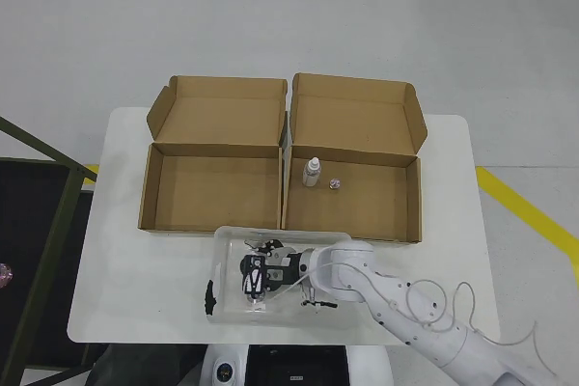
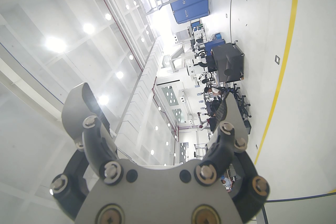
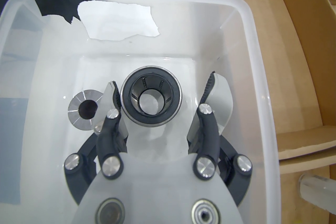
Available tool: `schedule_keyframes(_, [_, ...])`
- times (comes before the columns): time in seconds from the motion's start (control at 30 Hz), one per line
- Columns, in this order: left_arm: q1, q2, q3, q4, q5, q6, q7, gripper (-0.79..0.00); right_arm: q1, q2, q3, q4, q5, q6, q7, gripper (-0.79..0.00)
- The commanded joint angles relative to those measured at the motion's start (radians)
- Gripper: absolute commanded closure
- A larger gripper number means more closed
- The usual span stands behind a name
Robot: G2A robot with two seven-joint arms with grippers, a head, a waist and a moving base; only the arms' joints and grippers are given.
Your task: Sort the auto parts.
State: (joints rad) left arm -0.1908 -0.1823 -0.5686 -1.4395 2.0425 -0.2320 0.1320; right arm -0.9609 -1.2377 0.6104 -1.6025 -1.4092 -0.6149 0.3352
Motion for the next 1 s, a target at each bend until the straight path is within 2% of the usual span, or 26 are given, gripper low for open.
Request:
schedule_keyframes(0.0, [0.0,0.0,0.0,0.0,0.0,0.0,0.0,-0.785,0.006,-0.005,-0.005,0.01,0.007,-0.006,-0.001,-0.57])
schedule_keyframes(0.07, [0.0,0.0,0.0,0.0,0.0,0.0,0.0,-0.785,0.01,-0.01,-0.009,0.019,0.012,-0.008,-0.002,-0.526])
schedule_keyframes(0.13, [0.0,0.0,0.0,0.0,0.0,0.0,0.0,-0.785,0.014,-0.015,-0.012,0.028,0.019,-0.012,-0.006,-0.406])
schedule_keyframes(0.23, [0.0,0.0,0.0,0.0,0.0,0.0,0.0,-0.785,0.018,-0.02,-0.014,0.038,0.025,-0.017,-0.009,-0.363])
schedule_keyframes(0.33, [0.0,0.0,0.0,0.0,0.0,0.0,0.0,-0.785,0.018,-0.024,-0.013,0.045,0.032,-0.023,-0.017,-0.286])
schedule_keyframes(0.53, [0.0,0.0,0.0,0.0,0.0,0.0,0.0,-0.785,0.018,-0.028,-0.007,0.053,0.05,-0.049,-0.043,-0.012])
schedule_keyframes(0.97, [0.0,0.0,0.0,0.0,0.0,0.0,0.0,-0.785,-0.044,0.0,0.094,-0.073,0.098,-0.105,-0.089,0.0])
